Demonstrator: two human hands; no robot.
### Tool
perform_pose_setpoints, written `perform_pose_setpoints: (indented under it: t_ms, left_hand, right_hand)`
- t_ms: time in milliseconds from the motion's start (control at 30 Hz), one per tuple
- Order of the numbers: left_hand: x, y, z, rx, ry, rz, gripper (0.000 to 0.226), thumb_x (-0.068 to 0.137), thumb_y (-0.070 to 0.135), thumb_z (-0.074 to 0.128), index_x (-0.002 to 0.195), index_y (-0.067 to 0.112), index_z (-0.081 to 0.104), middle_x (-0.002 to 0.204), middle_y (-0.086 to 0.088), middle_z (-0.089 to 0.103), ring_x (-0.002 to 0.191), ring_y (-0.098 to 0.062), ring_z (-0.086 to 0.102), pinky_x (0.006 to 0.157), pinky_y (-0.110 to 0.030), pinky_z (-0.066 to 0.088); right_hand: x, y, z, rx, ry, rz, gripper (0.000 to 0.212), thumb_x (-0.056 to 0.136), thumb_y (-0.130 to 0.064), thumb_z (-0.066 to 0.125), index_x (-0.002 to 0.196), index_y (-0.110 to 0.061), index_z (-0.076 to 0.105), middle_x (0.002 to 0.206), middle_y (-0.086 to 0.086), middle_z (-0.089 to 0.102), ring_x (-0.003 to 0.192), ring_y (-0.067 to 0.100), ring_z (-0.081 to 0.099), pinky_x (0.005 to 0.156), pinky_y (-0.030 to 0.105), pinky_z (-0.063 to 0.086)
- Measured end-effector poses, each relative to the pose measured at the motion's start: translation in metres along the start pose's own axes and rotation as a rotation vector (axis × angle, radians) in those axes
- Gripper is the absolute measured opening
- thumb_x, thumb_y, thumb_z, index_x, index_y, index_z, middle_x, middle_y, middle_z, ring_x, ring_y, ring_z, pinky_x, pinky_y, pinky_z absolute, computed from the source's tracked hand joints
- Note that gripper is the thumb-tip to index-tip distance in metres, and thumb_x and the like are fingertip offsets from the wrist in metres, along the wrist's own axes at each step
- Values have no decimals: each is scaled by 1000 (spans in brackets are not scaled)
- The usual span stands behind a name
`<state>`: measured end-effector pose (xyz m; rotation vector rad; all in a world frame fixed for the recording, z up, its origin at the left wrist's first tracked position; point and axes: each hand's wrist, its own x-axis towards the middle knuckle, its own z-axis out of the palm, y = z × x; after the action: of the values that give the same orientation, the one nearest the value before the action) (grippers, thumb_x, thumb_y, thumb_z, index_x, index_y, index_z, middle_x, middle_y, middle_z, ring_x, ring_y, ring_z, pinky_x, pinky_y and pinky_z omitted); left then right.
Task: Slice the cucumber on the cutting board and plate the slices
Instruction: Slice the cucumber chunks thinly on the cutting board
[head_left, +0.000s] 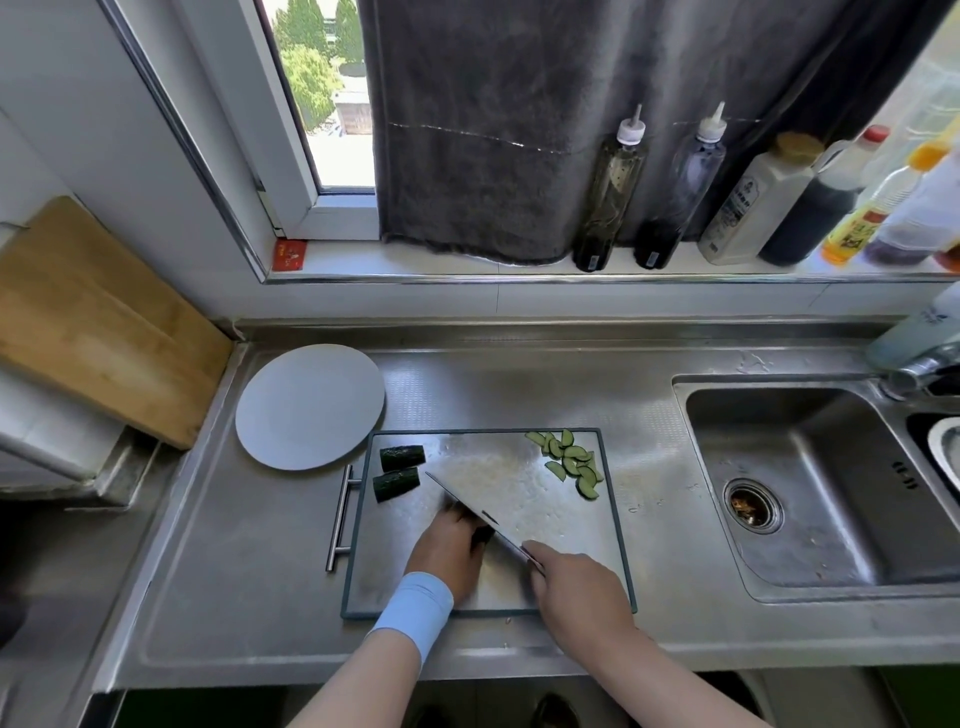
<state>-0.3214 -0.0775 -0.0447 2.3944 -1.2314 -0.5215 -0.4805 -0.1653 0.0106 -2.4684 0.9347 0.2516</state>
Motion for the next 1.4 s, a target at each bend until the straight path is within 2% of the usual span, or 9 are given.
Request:
perform_pose_setpoints:
  t_ms: [233, 433, 500, 600, 800, 967, 1133, 1300, 1400]
  left_hand:
    - [3, 1, -2, -2, -18, -16, 32, 92, 24, 51, 124, 25, 56, 130, 2, 51, 118, -18, 47, 95, -26, 41]
    - [4, 1, 0, -2, -20, -28, 28, 91, 25, 52, 118, 23, 59, 125, 2, 53, 114, -17, 49, 93, -27, 44]
    - [3, 1, 0, -6, -21, -46, 27, 90, 25, 53, 116, 22, 60, 123, 2, 54, 112, -18, 50, 92, -27, 44]
    - [2, -1, 1, -12, -26, -51, 24, 88, 24, 56, 112, 21, 61, 120, 4, 53, 110, -16, 51, 90, -26, 44]
    - [-2, -3, 2, -5, -14, -40, 27, 88, 24, 56, 115, 20, 60, 122, 4, 51, 113, -13, 48, 91, -19, 38]
    - [-2, -3, 3, -19, -7, -60, 27, 89, 27, 55, 116, 22, 60, 122, 4, 52, 112, -14, 49, 91, -19, 38]
    - [-1, -2, 2, -29, -1, -78, 28, 90, 29, 54, 117, 24, 60, 122, 1, 54, 110, -18, 52, 91, -25, 42]
    - [0, -4, 3, -17, -15, -52, 28, 89, 26, 53, 116, 24, 60, 123, 3, 53, 114, -18, 49, 92, -25, 43]
    - [1, -5, 3, -13, -14, -47, 28, 89, 26, 53, 116, 24, 60, 123, 2, 53, 114, -17, 48, 93, -25, 41]
  right_hand:
    - [1, 1, -2, 24, -2, -2, 38, 102, -32, 35, 136, -38, 51, 111, -1, 71, 98, 23, 64, 78, 33, 49]
    - [4, -2, -8, 47, -40, -19, 25, 99, -26, 36, 109, -32, 58, 90, 0, 68, 76, 24, 55, 51, 30, 29]
    - [7, -4, -8, 39, -55, -14, 22, 98, -25, 36, 103, -29, 57, 87, 1, 65, 72, 23, 47, 50, 30, 26]
    - [14, -7, -4, 79, -90, 20, 21, 97, -22, 37, 95, -26, 57, 79, -2, 56, 72, 24, 48, 52, 32, 28]
    - [20, -6, 6, 147, -108, 43, 26, 97, -23, 39, 109, -31, 60, 95, 3, 69, 76, 22, 51, 62, 30, 36]
    - [18, -10, 3, 133, -88, 16, 23, 98, -23, 38, 104, -29, 59, 93, 3, 68, 72, 20, 47, 61, 30, 34]
    - [4, -5, 3, 116, -54, -3, 27, 99, -27, 35, 113, -28, 58, 94, 2, 69, 84, 24, 61, 66, 34, 44]
    - [-5, -1, 2, 87, -14, -11, 30, 100, -28, 35, 118, -32, 58, 95, 0, 70, 86, 21, 62, 63, 32, 39]
    - [-4, 0, -1, 78, -19, -10, 29, 99, -28, 35, 115, -32, 59, 94, 0, 70, 79, 20, 58, 61, 31, 36]
